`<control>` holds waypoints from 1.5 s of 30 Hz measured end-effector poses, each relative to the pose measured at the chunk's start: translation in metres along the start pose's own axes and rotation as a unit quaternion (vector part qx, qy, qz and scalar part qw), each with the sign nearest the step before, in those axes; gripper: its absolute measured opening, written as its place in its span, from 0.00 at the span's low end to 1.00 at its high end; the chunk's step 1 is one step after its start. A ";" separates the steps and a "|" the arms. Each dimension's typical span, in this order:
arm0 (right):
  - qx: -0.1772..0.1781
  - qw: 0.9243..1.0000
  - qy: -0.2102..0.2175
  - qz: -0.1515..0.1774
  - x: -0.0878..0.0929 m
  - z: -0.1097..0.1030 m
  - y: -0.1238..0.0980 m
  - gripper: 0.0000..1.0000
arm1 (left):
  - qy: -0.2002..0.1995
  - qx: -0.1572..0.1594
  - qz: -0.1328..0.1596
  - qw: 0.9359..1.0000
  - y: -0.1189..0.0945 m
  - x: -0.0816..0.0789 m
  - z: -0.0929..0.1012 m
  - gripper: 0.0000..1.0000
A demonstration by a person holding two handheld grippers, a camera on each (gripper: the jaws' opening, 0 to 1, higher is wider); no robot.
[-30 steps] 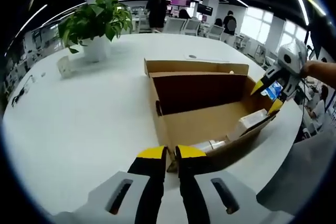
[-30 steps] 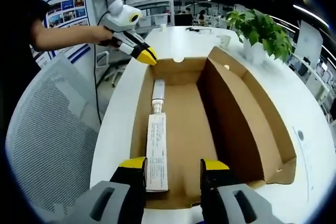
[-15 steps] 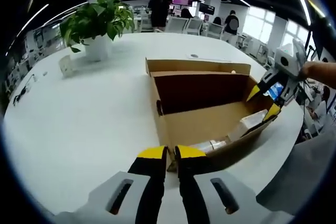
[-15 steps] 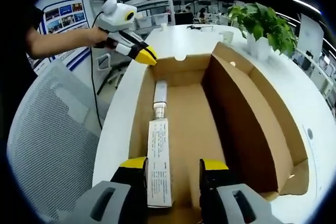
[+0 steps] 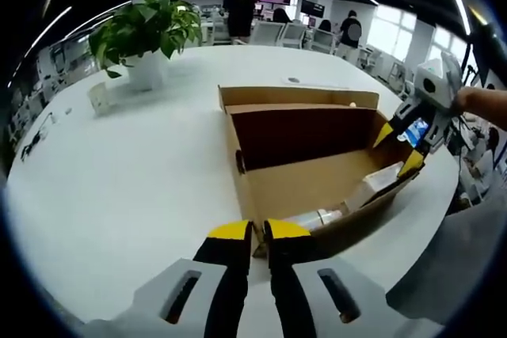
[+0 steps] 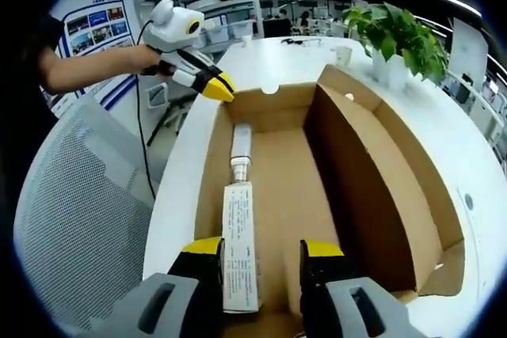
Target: Operate the shoe box by opening the lid, removing the specified soft item, and placing it in the target area until the item is outside and the box remains undamaged.
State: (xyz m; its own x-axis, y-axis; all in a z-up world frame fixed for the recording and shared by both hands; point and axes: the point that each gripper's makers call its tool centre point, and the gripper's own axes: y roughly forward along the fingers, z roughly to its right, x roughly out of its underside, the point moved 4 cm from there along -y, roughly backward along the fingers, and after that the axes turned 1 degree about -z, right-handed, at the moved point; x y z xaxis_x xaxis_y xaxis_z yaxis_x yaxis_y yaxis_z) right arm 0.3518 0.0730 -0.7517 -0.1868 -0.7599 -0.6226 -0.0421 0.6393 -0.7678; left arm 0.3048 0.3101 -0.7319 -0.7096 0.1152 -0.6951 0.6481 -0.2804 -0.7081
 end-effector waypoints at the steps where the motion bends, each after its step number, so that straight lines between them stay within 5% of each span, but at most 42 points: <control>1: -0.001 1.000 0.001 0.000 0.000 0.000 0.000 0.35 | 0.000 0.000 0.000 1.000 0.000 0.000 0.000 0.05; 13: 0.001 0.999 -0.024 -0.025 0.004 -0.003 0.003 0.28 | -0.008 -0.001 -0.001 1.000 0.000 0.000 0.000 0.05; 16: 0.002 0.997 -0.050 -0.056 0.015 -0.005 0.005 0.25 | -0.007 0.000 -0.002 1.000 0.000 0.000 0.000 0.05; 22: 0.003 0.997 -0.053 -0.049 0.012 -0.008 0.009 0.16 | -0.007 0.000 -0.002 1.000 0.000 0.000 0.000 0.05; 45: 0.020 0.995 -0.085 -0.037 -0.001 -0.012 -0.010 0.13 | -0.016 -0.005 -0.004 1.000 0.001 -0.001 0.001 0.04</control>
State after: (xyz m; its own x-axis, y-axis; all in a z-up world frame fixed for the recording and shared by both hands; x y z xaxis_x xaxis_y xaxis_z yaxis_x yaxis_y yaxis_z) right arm 0.3406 0.0688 -0.7418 -0.0155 -0.8162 -0.5776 -0.0090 0.5778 -0.8161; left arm 0.3055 0.3092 -0.7319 -0.7232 0.0879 -0.6850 0.6444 -0.2708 -0.7151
